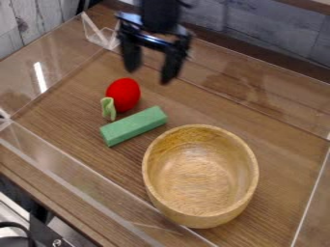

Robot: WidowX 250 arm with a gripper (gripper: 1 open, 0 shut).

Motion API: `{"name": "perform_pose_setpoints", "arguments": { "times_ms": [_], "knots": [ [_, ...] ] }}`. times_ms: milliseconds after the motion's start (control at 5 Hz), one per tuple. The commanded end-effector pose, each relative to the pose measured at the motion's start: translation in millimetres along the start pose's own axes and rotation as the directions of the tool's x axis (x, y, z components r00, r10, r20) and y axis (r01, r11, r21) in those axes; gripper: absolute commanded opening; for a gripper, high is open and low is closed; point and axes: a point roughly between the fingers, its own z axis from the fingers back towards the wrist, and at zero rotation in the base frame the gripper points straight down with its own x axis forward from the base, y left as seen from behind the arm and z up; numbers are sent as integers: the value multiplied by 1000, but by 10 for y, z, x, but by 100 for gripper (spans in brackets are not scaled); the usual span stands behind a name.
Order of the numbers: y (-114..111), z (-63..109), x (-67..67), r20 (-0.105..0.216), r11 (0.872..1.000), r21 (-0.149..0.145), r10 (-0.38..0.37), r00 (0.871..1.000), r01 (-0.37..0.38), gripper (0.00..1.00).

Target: Move the red fruit to the right

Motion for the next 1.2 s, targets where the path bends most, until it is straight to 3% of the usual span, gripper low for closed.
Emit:
{"name": "perform_pose_setpoints", "arguments": {
  "times_ms": [0, 200, 800, 1000],
  "knots": [
    [208, 125, -10, 93, 1000, 1, 20, 995, -20, 100],
    [282, 43, 27, 125, 998, -8, 60, 990, -59, 100],
    [278, -263, 164, 153, 996, -23, 94, 984, -92, 100],
    [298, -380, 293, 162, 996, -16, 91, 983, -90, 100]
  ]
}}
